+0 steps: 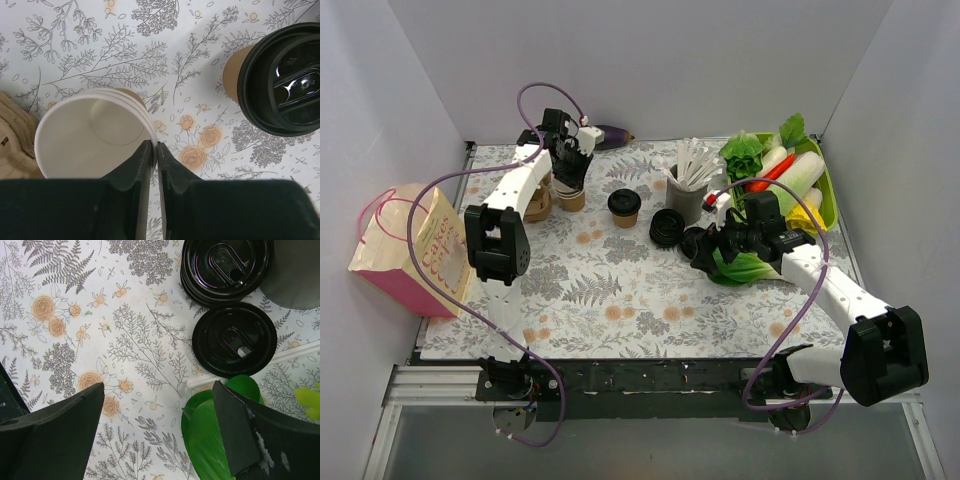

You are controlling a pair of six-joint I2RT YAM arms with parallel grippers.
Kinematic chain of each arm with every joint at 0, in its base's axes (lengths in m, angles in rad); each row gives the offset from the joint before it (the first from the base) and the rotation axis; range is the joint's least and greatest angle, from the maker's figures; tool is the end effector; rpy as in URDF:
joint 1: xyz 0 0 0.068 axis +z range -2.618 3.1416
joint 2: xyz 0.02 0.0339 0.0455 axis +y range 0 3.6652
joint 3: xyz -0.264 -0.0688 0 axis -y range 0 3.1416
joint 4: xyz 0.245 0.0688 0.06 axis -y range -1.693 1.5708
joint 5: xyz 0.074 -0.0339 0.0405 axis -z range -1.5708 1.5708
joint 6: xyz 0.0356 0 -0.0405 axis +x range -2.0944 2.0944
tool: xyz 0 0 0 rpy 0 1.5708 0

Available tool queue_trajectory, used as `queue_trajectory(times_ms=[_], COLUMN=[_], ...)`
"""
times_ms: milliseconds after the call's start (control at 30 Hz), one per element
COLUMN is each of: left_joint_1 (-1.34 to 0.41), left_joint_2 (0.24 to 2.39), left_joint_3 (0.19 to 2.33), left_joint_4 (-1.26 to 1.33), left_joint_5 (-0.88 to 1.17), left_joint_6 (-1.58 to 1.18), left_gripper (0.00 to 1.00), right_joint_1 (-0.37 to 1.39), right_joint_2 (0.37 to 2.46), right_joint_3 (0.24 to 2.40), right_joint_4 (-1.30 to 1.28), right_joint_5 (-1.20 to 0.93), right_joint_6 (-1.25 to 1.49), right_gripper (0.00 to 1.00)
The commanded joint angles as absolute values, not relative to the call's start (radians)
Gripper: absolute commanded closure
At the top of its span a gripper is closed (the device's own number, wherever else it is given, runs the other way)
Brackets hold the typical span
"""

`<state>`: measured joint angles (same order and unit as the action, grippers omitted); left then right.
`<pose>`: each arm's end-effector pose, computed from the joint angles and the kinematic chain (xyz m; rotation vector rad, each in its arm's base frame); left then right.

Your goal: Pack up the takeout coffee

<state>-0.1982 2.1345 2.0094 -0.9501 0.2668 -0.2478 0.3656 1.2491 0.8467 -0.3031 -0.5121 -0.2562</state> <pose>0.4522 -0.1004 0.2703 0.0244 2.6751 -0.4995 0.2416 0.1112 0.2551 -0.9387 2.0403 0.6391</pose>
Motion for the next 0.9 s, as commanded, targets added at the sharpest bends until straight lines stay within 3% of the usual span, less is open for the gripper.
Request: queue_trajectory(times_ms=[0, 100, 200, 433, 600, 867], left_joint_1=[-0.199, -0.199, -0.199, -0.215, -0.293, -0.334], left_joint_2=[2.031, 1.982, 1.993, 1.971, 1.862, 1.868], left_joint_3=[2.025, 1.951, 2.006, 1.971, 1.792, 1.897], left_joint_4=[-0.953, -0.9, -0.94, -0.937, -0.793, -0.87], left_joint_5=[0.209, 0.187, 0.204, 0.187, 0.069, 0.023], left_joint_6=[-0.221, -0.198, -0.215, -0.209, -0.111, -0.134], left_gripper=[0.92, 0.95, 1.0, 1.0, 1.0, 1.0], right_joint_1=[0.359, 0.359, 0.357, 0.357, 0.356, 0.356], right_joint_2=[1.244, 1.241, 1.239, 1.23, 1.221, 1.21], right_joint_3=[0.838, 0.828, 0.825, 0.815, 0.795, 0.787], right_joint_4=[-0.255, -0.252, -0.252, -0.242, -0.236, -0.236], right_joint_5=[-0.534, -0.534, -0.532, -0.529, -0.528, -0.531], right_joint_6=[-0.242, -0.241, -0.241, -0.244, -0.242, -0.245], right_gripper=[0.04, 0.04, 0.04, 0.04, 0.04, 0.04])
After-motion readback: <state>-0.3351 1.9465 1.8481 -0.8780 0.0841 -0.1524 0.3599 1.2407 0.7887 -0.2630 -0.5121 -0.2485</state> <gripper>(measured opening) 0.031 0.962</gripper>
